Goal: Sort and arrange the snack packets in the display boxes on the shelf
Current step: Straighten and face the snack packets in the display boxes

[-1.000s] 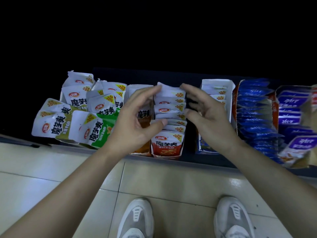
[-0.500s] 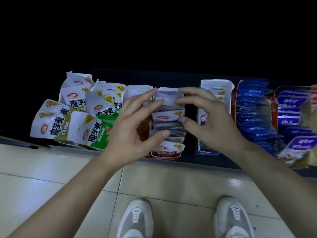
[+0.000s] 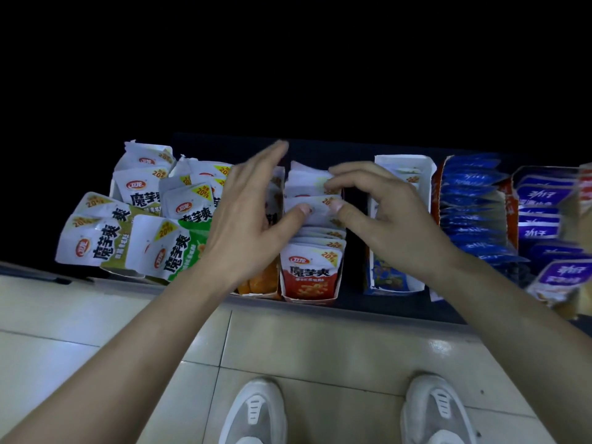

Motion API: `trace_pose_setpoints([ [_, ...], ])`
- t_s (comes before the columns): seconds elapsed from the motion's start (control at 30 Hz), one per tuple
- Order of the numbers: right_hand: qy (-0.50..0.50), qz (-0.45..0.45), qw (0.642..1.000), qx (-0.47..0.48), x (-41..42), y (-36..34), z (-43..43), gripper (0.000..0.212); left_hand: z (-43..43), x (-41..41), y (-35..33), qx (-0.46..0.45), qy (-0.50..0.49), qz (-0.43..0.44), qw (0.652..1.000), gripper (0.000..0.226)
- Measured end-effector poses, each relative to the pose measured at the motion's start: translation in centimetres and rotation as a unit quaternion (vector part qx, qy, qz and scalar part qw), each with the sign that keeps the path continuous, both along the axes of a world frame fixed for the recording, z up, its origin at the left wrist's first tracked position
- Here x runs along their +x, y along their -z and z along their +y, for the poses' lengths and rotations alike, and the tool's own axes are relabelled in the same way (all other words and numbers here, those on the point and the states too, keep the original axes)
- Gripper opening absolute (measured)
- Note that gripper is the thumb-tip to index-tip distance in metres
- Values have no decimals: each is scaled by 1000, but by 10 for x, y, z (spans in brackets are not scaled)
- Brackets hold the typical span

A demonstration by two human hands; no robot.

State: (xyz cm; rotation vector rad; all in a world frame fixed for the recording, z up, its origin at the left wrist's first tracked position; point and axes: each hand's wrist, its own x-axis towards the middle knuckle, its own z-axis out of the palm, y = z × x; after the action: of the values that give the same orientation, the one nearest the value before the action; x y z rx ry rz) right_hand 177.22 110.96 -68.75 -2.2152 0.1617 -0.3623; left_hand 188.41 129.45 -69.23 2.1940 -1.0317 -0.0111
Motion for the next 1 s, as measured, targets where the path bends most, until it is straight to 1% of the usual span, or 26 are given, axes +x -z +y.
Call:
trace_pose_setpoints([
  [0.03,-4,-8,1000,2,-1,0,-1,26,-1,2,-2,11,20,-3,1000,70],
  [0.1,-1,-7,1000,23,-2,0,-2,21,-2,4,-2,28,55,-24,998,58],
  [0.17,13,-5,998,63,-1,-2,-4,12,0,2,-2,11,69,-35,997,43],
  [0.2,23,-13,997,67,1,-3,-6,10,2,-1,-1,1,70,-32,997,39],
  [0.27,45,-32,998,27,12,-4,-13,12,7,-9,1,-6,78,-17,997,39],
  [0.33,51,-33,997,-53,28,-4,-22,15,12,-15,3,-12,86,5,996,43],
  [0.43,21,-12,984,-175,51,-3,-29,14,15,-17,6,-24,86,26,996,44],
  [0.53,-11,21,970,-240,63,2,-27,15,16,-18,8,-28,82,30,996,44],
  [0.6,-9,30,966,-257,67,5,-25,14,16,-20,9,-31,81,35,996,44],
  [0.77,-8,52,963,-265,73,5,-21,4,17,-22,10,-34,84,38,995,45],
  [0.87,-34,52,960,-272,73,8,-21,9,18,-23,10,-38,80,38,995,46],
  [1.0,-32,29,969,-243,66,8,-25,9,18,-24,8,-33,82,25,996,43],
])
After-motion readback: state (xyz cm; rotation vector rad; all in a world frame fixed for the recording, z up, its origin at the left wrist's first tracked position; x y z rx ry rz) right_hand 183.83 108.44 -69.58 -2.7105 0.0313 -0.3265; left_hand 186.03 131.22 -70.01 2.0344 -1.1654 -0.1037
